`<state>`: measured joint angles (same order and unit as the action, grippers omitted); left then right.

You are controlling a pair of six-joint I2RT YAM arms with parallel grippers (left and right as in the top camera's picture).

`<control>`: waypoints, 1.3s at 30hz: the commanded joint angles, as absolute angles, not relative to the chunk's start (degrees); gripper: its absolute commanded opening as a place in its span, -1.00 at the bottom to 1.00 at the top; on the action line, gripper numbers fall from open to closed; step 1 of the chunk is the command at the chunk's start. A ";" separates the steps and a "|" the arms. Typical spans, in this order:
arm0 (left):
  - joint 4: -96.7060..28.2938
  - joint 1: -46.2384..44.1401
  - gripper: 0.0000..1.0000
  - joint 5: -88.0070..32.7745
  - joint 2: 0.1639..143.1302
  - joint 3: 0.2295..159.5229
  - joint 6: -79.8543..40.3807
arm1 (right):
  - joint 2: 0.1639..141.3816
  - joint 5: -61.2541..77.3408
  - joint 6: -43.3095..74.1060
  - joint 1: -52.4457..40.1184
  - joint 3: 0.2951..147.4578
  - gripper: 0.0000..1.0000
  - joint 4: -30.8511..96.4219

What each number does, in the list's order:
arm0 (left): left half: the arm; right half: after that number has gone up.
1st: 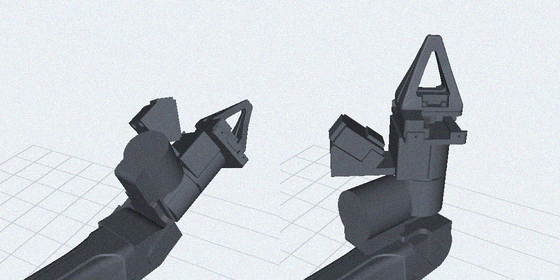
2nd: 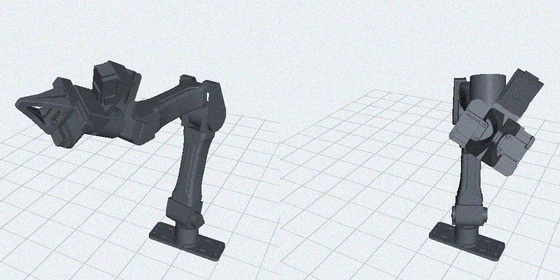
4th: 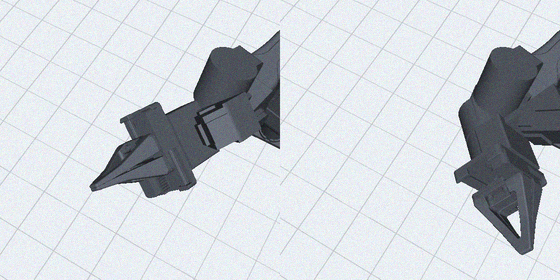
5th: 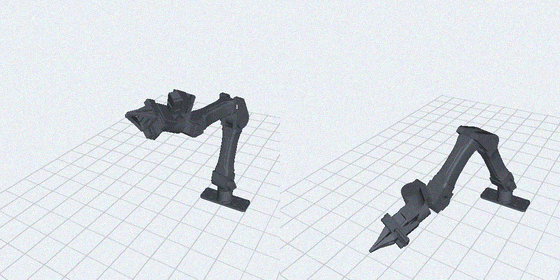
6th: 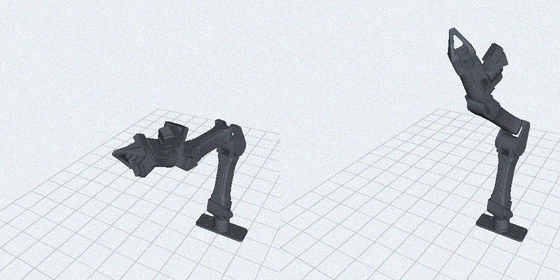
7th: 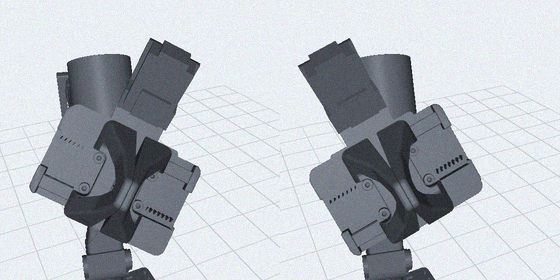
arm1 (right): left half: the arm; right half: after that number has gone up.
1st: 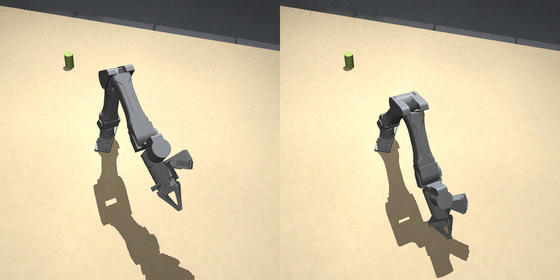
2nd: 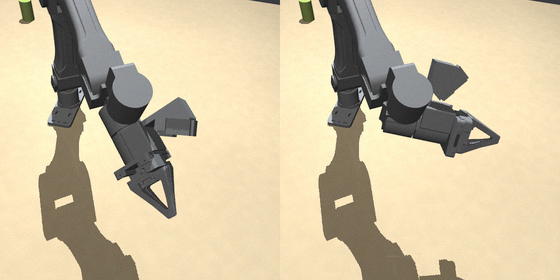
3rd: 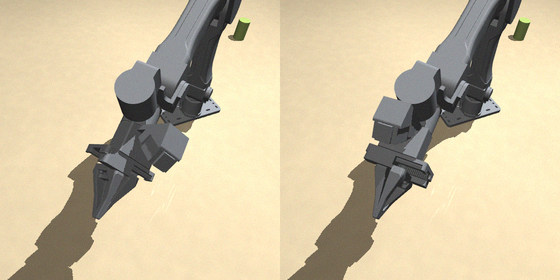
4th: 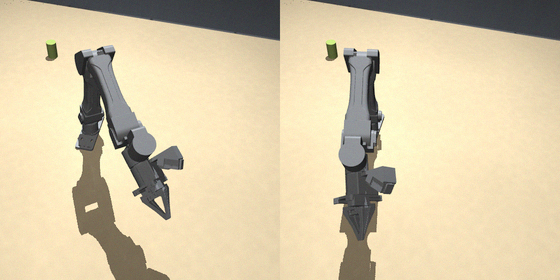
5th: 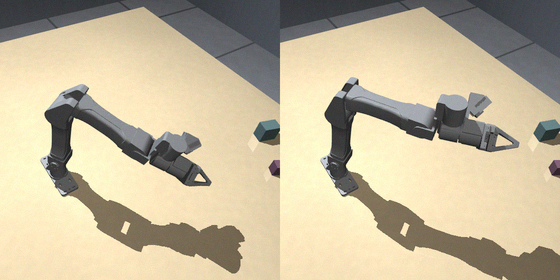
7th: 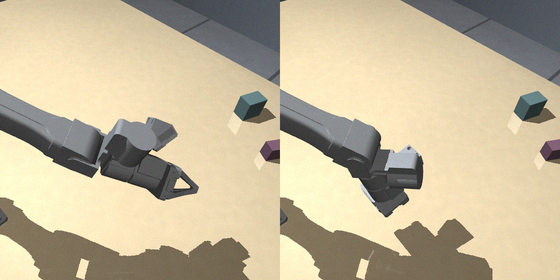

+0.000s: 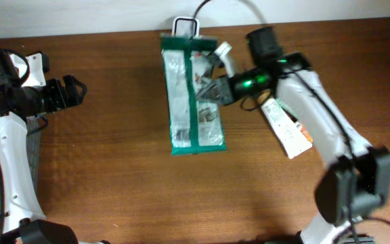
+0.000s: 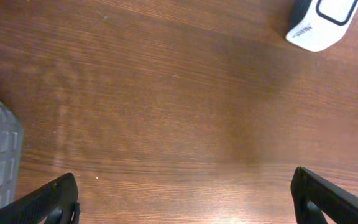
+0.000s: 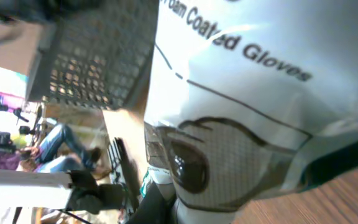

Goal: Scan the item barcode
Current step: 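Lift the glove pack with the right gripper toward the scanner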

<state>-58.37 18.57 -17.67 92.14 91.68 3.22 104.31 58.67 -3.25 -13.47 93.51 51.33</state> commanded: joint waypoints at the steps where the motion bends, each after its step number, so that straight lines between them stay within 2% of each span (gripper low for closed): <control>1: -58.41 18.92 0.98 -16.69 91.96 91.77 3.51 | 95.61 62.57 -4.08 -10.81 93.56 -0.92 52.29; 10: -58.41 18.92 0.98 -16.69 91.96 91.77 3.51 | 85.27 62.33 -4.29 -8.16 93.56 -0.92 55.90; 39: -58.41 18.92 0.98 -16.69 91.96 91.77 3.51 | 85.03 59.59 -4.08 -8.19 98.43 -0.92 64.23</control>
<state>-58.50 18.57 -17.06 92.14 91.68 3.22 85.91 60.31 -4.25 -8.54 94.45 63.13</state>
